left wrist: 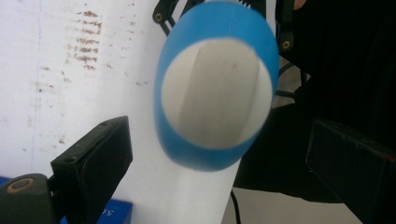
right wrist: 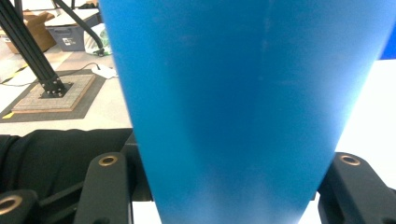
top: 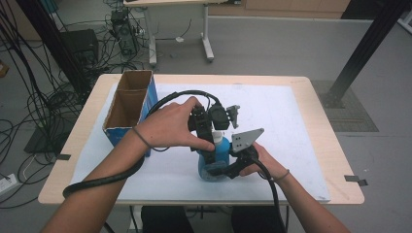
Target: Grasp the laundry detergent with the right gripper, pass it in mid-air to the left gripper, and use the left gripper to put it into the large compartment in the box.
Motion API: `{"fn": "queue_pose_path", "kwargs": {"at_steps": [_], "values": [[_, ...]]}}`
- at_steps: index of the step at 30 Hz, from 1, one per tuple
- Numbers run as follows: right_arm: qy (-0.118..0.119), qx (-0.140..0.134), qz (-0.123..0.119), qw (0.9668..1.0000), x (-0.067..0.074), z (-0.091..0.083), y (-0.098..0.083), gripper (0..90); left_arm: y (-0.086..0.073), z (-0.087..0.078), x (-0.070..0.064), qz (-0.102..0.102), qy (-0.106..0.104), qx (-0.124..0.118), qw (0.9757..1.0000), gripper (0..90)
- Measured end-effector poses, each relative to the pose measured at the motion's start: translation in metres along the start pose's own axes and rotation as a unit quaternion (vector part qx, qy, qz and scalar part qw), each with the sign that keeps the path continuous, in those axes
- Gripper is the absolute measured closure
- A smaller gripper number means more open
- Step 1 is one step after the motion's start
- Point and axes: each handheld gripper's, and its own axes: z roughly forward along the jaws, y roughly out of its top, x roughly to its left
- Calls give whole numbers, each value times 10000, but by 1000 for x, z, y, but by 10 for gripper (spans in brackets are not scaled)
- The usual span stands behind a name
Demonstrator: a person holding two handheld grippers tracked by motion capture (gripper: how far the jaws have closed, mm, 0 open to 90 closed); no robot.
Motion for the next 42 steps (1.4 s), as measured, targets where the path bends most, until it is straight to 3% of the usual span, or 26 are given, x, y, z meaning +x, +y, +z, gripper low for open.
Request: {"fn": "queue_pose_path", "kwargs": {"at_steps": [22,42], "values": [[-15,34,-150,9999,2,5,3,418,25,2,-3,242,8,189,9995,76],[-52,26,-130,9999,3,4,2,418,24,2,-3,229,22,152,9996,78]]}}
